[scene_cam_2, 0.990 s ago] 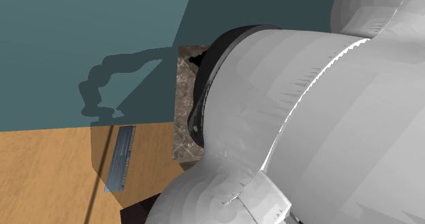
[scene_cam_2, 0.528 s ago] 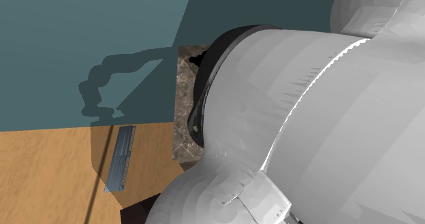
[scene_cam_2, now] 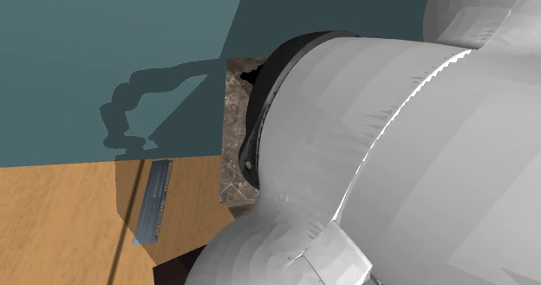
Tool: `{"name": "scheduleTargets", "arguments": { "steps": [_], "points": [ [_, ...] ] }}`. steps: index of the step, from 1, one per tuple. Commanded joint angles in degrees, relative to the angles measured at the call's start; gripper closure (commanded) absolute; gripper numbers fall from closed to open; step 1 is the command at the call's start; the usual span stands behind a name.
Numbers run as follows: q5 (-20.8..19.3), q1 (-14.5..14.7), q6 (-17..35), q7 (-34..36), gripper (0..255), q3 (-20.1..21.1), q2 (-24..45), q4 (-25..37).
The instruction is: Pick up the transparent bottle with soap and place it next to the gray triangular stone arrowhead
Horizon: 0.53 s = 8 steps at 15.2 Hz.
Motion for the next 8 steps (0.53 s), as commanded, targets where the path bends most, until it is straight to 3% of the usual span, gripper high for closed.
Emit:
{"name": "scheduleTargets", "arguments": {
  "steps": [1,8],
  "points": [
    [-0.51,0.25,-1.1,0.33,255,-0.33,-0.57,0.75],
    [-2.08,0.62,-5.79,1.17,255,-1.3,-2.2,4.49]
  ]
}}
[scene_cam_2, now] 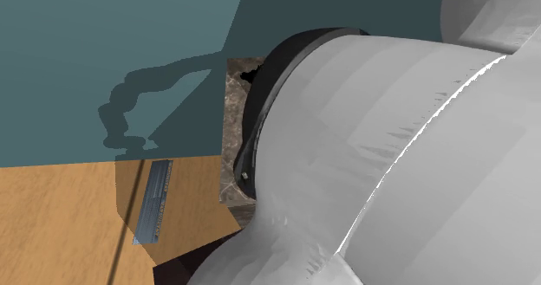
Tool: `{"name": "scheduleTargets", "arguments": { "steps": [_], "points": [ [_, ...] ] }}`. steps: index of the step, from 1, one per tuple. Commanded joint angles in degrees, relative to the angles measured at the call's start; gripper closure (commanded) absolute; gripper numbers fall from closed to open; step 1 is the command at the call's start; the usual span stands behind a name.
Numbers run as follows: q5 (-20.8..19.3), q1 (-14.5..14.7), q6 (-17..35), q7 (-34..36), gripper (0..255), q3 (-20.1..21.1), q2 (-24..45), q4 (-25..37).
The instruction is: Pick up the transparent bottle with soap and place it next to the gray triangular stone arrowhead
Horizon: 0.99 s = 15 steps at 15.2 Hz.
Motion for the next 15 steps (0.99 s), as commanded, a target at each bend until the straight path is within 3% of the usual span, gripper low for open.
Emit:
{"name": "scheduleTargets", "arguments": {
  "steps": [1,15],
  "points": [
    [-0.13,-0.29,-1.76,0.11,255,-0.07,0.0,1.81],
    [-1.16,-1.67,-12.2,0.61,255,-0.81,-0.83,12.05]
  ]
}}
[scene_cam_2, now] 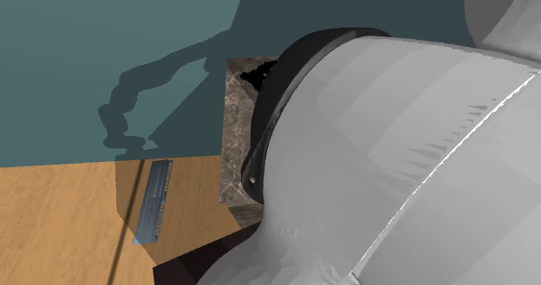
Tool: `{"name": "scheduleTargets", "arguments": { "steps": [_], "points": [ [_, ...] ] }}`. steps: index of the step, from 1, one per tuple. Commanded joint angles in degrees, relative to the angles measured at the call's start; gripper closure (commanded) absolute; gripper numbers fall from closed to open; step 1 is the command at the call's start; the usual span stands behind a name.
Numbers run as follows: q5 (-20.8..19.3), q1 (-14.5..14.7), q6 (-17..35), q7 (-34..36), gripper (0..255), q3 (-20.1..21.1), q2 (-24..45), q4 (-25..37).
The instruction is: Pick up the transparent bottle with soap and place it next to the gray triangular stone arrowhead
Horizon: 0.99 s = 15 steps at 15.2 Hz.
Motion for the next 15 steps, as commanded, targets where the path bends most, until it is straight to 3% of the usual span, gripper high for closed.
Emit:
{"name": "scheduleTargets", "arguments": {
  "steps": [1,15],
  "points": [
    [0.19,-0.55,-1.68,-0.07,255,0.06,0.3,1.94],
    [2.64,-6.4,-14.29,-1.11,255,0.83,3.53,17.47]
  ]
}}
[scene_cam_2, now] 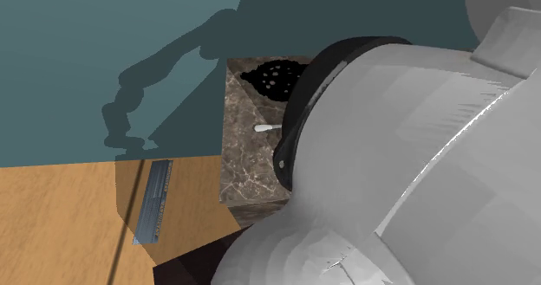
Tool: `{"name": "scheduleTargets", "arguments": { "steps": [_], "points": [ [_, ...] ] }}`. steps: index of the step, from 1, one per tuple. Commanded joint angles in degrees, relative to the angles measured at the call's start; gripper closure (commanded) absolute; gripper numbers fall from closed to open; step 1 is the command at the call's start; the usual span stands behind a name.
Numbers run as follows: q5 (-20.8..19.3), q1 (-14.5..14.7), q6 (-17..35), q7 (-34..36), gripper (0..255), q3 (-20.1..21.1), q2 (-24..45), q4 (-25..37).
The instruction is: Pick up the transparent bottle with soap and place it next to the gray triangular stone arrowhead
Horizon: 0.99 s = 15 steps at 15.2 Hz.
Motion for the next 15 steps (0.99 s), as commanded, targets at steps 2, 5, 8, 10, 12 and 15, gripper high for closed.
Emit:
{"name": "scheduleTargets", "arguments": {
  "steps": [2,5,8,10,12,15],
  "points": [
    [0.96,-1.94,-3.2,-0.26,255,0.36,1.16,4.27],
    [2.26,-4.47,-6.58,-0.57,255,0.88,2.68,9.16],
    [3.95,-7.7,-10.36,-0.79,255,1.64,4.59,14.96],
    [4.94,-9.59,-12.37,-0.84,255,2.12,5.68,18.19],
    [5.19,-10.68,-9.75,-2.47,255,2.14,6.58,16.17],
    [6.14,-13.12,-6.44,-4.84,255,2.5,8.65,14.5]
  ]
}}
